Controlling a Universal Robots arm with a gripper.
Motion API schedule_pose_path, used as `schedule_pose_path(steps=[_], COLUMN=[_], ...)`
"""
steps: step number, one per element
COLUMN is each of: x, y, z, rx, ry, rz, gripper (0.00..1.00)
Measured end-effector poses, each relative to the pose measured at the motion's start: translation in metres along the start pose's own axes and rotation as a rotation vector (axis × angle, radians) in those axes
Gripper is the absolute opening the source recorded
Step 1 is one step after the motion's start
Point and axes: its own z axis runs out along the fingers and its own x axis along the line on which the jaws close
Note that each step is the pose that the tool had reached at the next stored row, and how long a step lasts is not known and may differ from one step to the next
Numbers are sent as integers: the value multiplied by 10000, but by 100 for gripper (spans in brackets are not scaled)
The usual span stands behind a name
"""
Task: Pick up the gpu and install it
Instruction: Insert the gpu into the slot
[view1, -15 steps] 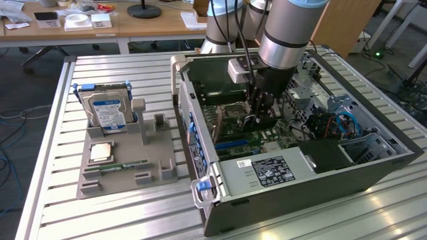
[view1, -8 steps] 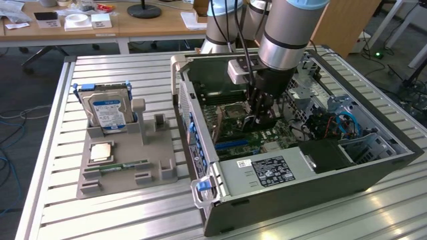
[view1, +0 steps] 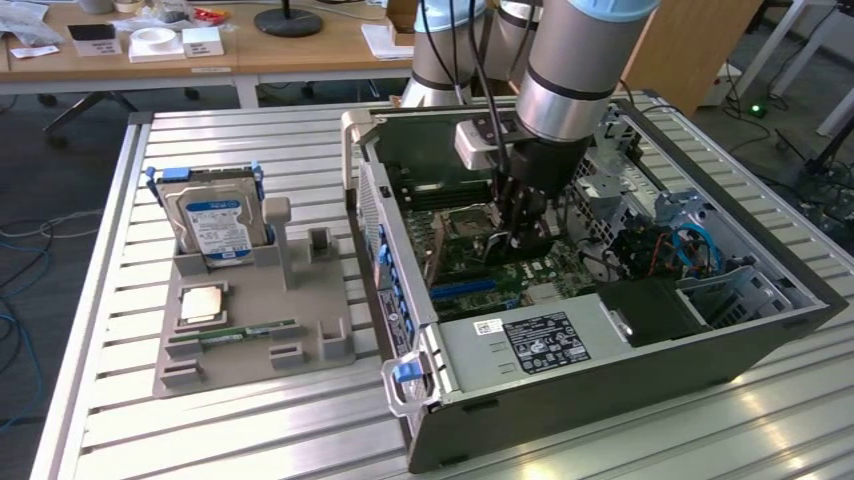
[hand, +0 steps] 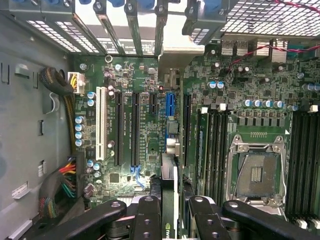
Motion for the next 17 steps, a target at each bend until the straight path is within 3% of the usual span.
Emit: schedule_pose_path(steps=[17], x=[5], y=[14], z=[103], rx=[-1], ry=[0], rz=[0], gripper=[26])
